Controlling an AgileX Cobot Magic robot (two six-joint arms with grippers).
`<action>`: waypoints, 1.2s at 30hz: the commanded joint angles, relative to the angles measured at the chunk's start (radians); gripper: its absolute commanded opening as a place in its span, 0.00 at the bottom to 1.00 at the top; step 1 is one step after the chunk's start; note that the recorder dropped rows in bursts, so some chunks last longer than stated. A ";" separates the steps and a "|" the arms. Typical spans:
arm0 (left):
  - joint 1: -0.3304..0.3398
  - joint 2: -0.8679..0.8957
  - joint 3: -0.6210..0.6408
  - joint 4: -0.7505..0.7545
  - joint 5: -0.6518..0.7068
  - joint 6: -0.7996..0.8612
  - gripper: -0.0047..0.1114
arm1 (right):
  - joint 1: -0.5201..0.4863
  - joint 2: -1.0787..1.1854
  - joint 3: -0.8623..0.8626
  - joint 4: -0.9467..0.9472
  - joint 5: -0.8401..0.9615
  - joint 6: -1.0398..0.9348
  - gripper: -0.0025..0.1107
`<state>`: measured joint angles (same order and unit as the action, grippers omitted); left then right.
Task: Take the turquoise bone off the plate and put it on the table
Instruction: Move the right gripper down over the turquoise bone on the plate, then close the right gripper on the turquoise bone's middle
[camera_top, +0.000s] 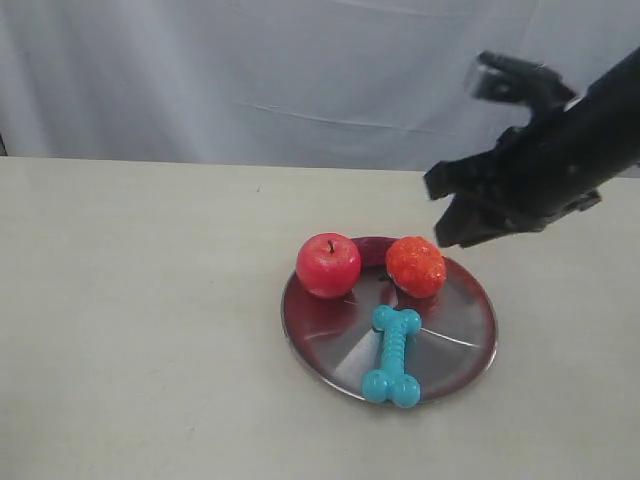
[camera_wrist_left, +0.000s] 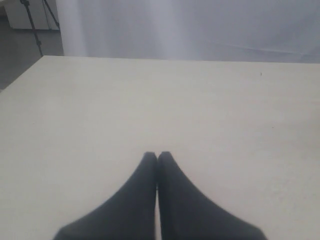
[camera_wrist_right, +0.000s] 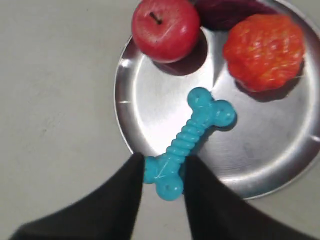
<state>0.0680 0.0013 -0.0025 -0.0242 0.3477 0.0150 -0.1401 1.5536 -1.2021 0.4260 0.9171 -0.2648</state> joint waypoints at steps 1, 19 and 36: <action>-0.008 -0.001 0.003 -0.001 -0.005 -0.004 0.04 | 0.095 0.084 -0.006 -0.028 -0.061 0.026 0.51; -0.008 -0.001 0.003 -0.001 -0.005 -0.004 0.04 | 0.168 0.325 -0.006 -0.207 -0.139 0.332 0.50; -0.008 -0.001 0.003 -0.001 -0.005 -0.004 0.04 | 0.168 0.423 -0.006 -0.207 -0.202 0.348 0.46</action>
<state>0.0680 0.0013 -0.0025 -0.0242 0.3477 0.0150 0.0244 1.9754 -1.2021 0.2262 0.7258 0.0821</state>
